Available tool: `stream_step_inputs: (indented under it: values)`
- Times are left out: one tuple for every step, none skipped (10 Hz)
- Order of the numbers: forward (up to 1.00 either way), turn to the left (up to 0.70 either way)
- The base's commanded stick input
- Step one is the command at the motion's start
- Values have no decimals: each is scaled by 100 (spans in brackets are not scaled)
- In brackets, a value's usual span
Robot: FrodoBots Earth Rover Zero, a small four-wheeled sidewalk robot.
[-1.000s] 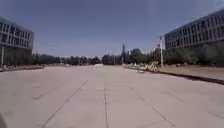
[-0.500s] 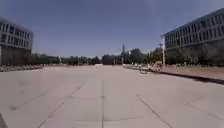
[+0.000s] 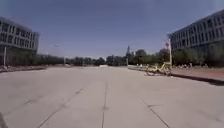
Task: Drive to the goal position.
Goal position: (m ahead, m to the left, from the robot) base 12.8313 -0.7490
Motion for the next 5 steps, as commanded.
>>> stream_step_inputs:
  values:
    - [100, 0]
    - [100, 0]
    - [100, 0]
    - [100, 0]
    - [100, 0]
